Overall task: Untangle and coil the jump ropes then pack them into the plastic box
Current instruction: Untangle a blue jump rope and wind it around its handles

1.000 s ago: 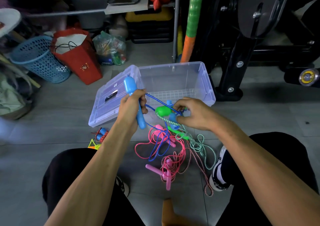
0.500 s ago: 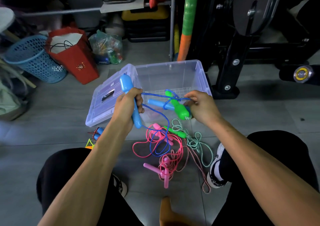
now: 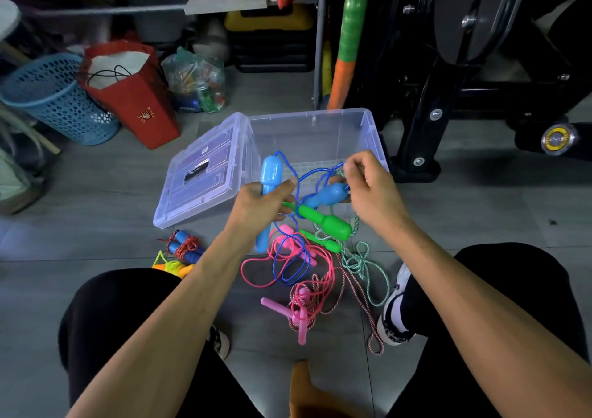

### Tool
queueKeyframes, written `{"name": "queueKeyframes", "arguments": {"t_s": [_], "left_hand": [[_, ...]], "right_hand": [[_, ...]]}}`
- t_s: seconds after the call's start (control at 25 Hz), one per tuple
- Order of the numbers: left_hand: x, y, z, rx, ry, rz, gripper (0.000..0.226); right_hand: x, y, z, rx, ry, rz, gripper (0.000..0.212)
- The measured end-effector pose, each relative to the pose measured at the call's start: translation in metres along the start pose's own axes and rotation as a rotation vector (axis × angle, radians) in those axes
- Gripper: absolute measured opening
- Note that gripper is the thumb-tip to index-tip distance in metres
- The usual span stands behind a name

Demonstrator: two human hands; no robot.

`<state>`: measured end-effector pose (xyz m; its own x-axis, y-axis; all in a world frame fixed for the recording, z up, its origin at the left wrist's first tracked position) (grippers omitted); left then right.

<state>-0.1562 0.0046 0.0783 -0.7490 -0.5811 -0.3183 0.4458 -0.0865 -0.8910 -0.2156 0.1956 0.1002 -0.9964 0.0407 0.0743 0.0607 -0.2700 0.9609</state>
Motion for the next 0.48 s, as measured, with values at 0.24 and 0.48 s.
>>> {"name": "queueKeyframes", "arguments": {"t_s": [0.24,0.48], "left_hand": [[0.002,0.004,-0.007,0.014,0.08,-0.012,0.028],[-0.01,0.002,-0.021,-0.061,0.175,0.009,0.013]], "right_hand": [[0.003,-0.007,-0.001,0.598,-0.045,-0.644,0.018],[-0.001,-0.004,-0.004,0.628,0.148,-0.565,0.018]]}}
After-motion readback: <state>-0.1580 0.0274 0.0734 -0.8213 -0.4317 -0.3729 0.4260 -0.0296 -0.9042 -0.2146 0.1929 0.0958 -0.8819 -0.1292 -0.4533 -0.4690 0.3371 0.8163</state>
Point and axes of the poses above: each hand's wrist, its own x-axis towards the middle knuckle, its own z-axis out of the back of the hand, y = z × x, the point moved 6 cm from there along x, towards the middle knuckle, and after that the axes turned 15 degrees about -y, right-handed, at the moved point
